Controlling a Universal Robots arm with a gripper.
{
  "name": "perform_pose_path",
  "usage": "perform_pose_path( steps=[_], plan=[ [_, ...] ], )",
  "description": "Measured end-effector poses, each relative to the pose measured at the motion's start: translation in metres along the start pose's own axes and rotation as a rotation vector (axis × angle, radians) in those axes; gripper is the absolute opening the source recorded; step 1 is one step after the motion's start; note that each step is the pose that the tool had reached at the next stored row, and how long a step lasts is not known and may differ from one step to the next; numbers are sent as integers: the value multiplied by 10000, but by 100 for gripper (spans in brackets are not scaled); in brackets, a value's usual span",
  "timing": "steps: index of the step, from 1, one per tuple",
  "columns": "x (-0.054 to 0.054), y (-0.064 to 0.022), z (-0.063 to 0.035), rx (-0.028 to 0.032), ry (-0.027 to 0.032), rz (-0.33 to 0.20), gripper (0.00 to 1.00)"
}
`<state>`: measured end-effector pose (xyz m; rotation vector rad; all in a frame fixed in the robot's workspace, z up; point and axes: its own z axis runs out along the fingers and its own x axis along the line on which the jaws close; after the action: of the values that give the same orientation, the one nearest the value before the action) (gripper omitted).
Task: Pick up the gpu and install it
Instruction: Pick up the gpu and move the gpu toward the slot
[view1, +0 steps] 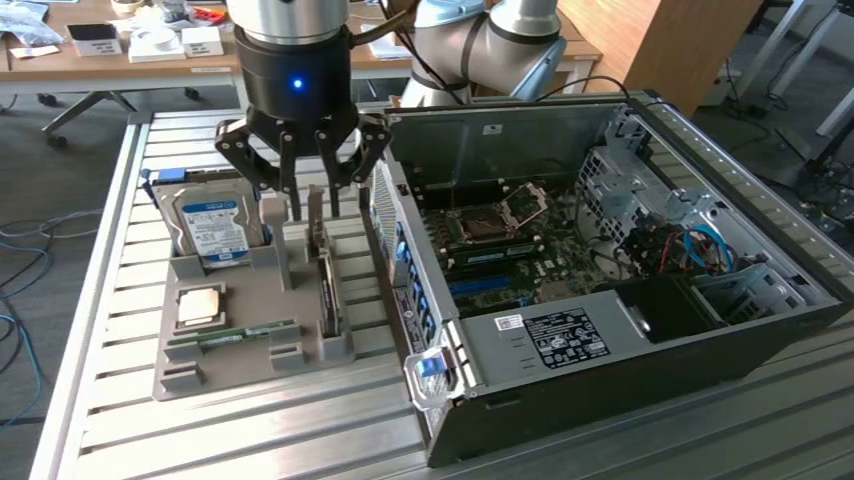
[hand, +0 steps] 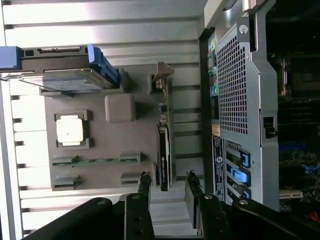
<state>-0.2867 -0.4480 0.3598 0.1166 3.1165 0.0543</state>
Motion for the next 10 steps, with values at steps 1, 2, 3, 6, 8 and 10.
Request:
perform_pose_path(
  steps=[1, 2, 3, 6, 8, 10],
  plan=[
    [0, 0, 8, 0, 1, 0, 42],
    [0, 0, 12, 1, 2, 0, 42],
    [0, 0, 12, 2, 2, 0, 42],
    [1, -1, 13, 1, 1, 0, 42],
    [1, -1, 13, 0, 1, 0, 42],
    [0, 0, 17, -1, 0, 0, 42]
  ],
)
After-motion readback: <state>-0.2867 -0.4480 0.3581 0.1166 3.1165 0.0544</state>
